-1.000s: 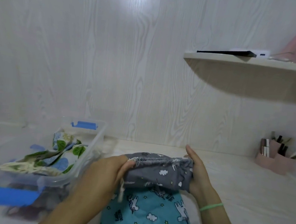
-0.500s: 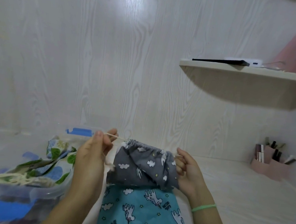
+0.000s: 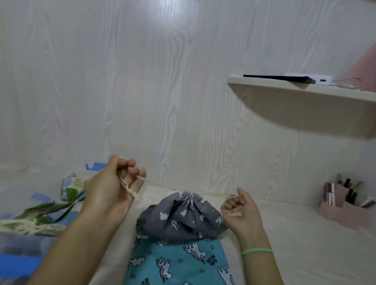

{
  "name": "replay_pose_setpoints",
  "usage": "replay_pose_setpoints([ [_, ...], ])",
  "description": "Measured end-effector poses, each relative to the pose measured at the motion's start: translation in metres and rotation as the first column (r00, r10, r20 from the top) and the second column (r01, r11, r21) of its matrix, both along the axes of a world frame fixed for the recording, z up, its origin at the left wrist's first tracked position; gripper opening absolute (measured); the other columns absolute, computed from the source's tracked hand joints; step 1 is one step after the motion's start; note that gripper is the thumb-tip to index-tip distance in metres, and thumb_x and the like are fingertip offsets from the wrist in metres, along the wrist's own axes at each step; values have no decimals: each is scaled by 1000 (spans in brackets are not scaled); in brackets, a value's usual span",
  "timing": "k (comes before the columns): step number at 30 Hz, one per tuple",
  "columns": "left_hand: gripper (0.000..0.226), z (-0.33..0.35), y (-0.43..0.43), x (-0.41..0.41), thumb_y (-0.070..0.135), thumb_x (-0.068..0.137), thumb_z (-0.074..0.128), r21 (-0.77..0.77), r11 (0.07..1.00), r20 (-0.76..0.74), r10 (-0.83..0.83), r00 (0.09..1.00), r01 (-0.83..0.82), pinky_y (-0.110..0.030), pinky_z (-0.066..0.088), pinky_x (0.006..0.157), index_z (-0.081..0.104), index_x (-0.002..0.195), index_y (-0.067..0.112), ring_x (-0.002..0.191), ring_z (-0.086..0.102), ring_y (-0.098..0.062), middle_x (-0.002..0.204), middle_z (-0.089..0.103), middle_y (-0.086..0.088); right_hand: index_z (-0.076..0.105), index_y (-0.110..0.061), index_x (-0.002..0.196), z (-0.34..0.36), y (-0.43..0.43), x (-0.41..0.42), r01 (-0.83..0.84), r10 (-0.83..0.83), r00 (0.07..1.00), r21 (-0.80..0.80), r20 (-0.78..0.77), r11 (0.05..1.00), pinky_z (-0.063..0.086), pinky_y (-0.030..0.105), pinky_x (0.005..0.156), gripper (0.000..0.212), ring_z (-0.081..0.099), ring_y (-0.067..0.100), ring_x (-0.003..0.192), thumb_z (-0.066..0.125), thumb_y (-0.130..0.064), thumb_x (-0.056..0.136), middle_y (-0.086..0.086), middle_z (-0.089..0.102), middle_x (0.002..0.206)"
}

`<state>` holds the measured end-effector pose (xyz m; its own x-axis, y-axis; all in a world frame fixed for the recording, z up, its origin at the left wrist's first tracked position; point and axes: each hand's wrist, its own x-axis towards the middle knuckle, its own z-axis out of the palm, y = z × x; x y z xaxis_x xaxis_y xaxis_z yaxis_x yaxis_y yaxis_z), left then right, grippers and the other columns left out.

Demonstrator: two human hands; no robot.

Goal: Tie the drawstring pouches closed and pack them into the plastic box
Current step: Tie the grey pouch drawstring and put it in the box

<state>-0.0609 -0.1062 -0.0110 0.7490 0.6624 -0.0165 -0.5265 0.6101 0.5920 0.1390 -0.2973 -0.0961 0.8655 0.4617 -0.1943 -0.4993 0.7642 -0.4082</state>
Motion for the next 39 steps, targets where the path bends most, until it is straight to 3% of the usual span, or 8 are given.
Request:
replay_pose_setpoints([
  [4, 34, 13, -15, 1, 25, 101, 43, 225, 964, -43, -136, 990, 142, -23, 54, 49, 53, 72, 10, 56, 56, -13, 66, 64, -5, 60, -12, 60, 36, 14, -14, -110, 104, 988, 40, 114, 993, 49, 30, 94, 27, 67, 20, 87, 75, -23, 80, 9, 71, 83],
  [10, 35, 30, -38, 0, 23, 101, 41, 439, 854, -67, -280, 958, 281, -24, 54, 50, 54, 72, 7, 46, 57, -12, 63, 64, -7, 57, 2, 122, 58, 41, -28, -339, 382, 865, -181, 325, 923, 49, 17, 46, 45, 49, 7, 48, 53, -34, 95, 4, 59, 74],
  [13, 36, 33, -44, 3, 23, 101, 40, 471, 827, -66, -313, 947, 306, -24, 52, 48, 54, 72, 7, 46, 57, -13, 63, 64, -8, 60, -2, 96, 58, 47, -29, -417, 638, 696, -540, 328, 732, 24, 13, 29, 59, 31, 4, 38, 36, -56, 98, -1, 44, 57],
  [17, 36, 35, -42, 7, 23, 100, 41, 464, 828, -66, -323, 944, 316, -24, 52, 49, 54, 70, 9, 47, 56, -12, 64, 64, -7, 63, -3, 87, 59, 48, -29, -543, 805, 547, -634, 230, 551, 19, 13, 26, 75, 31, 7, 33, 27, -69, 94, 7, 51, 54],
  [24, 33, 36, -39, -8, 24, 99, 43, 460, 840, -39, -304, 952, 287, -18, 44, 39, 49, 70, 12, 39, 45, -8, 61, 60, -2, 38, 4, 138, 49, 51, 2, -213, 704, 703, -913, 105, 349, 18, 15, 28, 90, 29, 5, 34, 22, -72, 92, 6, 52, 61],
  [29, 35, 40, -42, -3, 21, 101, 40, 614, 761, -83, -199, 976, 208, -38, 60, 62, 55, 75, 4, 52, 62, -16, 70, 68, -10, 66, -2, 112, 65, 52, -20, -70, 910, 414, -995, 30, 65, 15, 16, 36, 101, 22, 5, 41, 15, -83, 83, -3, 40, 54],
  [35, 24, 40, -37, 40, 7, 99, 38, 632, 748, -194, -104, 975, 205, -27, 60, 60, 58, 88, 1, 63, 67, -19, 89, 71, -17, 61, 4, 114, 75, 50, -42, -449, 948, 187, -836, 259, 317, 12, 21, 47, 97, 27, 6, 53, 13, -75, 87, -3, 45, 63],
  [39, 25, 26, -23, 74, 14, 99, 40, 644, 738, -321, 23, 947, 201, -30, 56, 71, 60, 106, 2, 79, 67, -19, 107, 70, -16, 67, -4, 95, 56, 44, -41, -621, 864, 259, -611, 431, 491, 14, 20, 47, 59, 34, 6, 54, 44, -57, 88, -2, 46, 65],
])
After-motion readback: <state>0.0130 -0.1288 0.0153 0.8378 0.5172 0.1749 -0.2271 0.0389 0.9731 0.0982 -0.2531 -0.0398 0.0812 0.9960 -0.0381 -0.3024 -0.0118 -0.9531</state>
